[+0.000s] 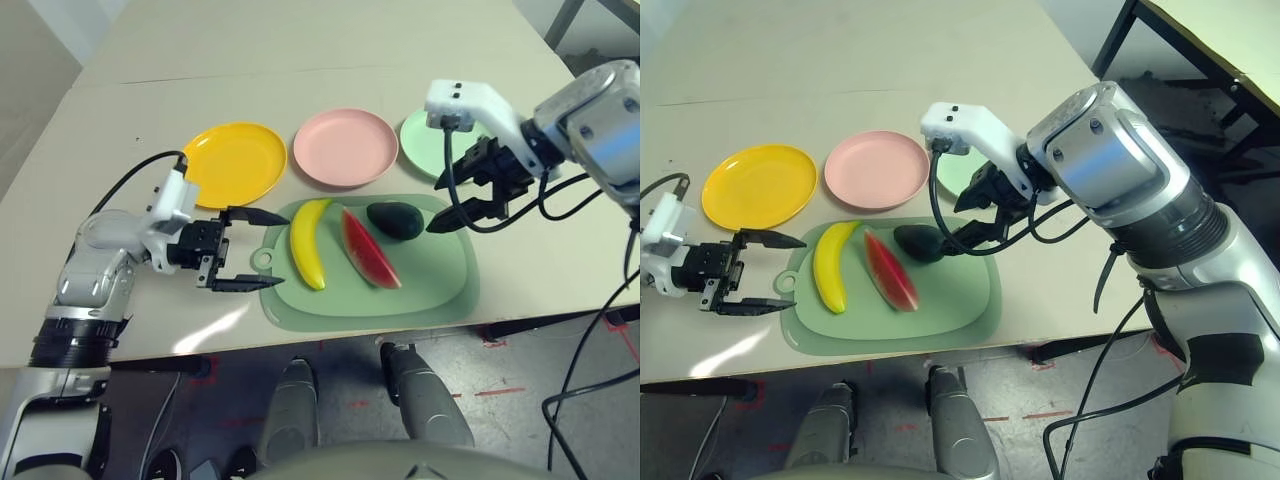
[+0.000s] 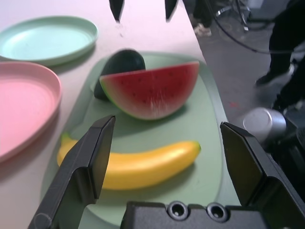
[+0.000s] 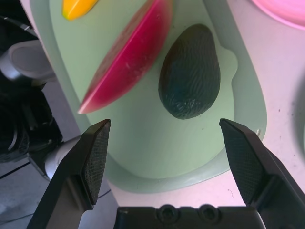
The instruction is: Place the fruits into color-matched plates.
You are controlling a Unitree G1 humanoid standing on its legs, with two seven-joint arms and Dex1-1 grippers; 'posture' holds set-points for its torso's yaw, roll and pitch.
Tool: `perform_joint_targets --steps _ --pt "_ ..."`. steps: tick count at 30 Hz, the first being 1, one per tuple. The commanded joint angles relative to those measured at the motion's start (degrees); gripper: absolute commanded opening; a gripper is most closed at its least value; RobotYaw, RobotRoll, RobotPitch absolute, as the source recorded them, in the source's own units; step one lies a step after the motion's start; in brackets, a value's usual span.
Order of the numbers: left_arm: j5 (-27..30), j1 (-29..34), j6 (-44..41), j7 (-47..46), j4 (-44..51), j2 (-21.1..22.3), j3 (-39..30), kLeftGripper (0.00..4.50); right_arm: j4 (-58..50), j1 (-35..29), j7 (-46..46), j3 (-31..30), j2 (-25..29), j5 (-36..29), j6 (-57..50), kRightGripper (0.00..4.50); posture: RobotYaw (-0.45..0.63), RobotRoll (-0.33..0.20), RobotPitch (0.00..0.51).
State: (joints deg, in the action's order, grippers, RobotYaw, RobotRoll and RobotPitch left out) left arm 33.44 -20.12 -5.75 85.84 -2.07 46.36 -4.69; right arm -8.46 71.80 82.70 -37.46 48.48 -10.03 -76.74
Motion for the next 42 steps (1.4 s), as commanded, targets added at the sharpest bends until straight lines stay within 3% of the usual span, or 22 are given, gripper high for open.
perform_joint_targets --steps 1,11,23,42 --pt "0.1 0.5 -1.3 -0.8 1.7 0.5 -0.8 4.5 1.6 1.4 -2.8 -1.4 -2.8 -1.4 0.3 4.46 -0.08 0.0 0.248" --pt "-0.8 2.3 -0.6 -0.7 2.2 2.0 -1.8 4.5 5.3 2.0 -5.9 -3.7 -5.9 -3.4 1.0 4.46 -0.06 0.0 0.251" --pt "-1.3 4.3 0.5 -0.3 2.7 2.6 -1.8 4.5 13.1 -0.2 -11.0 -4.6 -9.4 -1.4 6.7 4.46 -0.04 0.0 0.249" --pt "-1.6 2.4 1.3 1.2 0.4 3.2 -1.9 4.5 13.9 -2.0 -13.2 -3.8 -11.1 -2.3 5.2 4.46 -0.05 0.0 0.252"
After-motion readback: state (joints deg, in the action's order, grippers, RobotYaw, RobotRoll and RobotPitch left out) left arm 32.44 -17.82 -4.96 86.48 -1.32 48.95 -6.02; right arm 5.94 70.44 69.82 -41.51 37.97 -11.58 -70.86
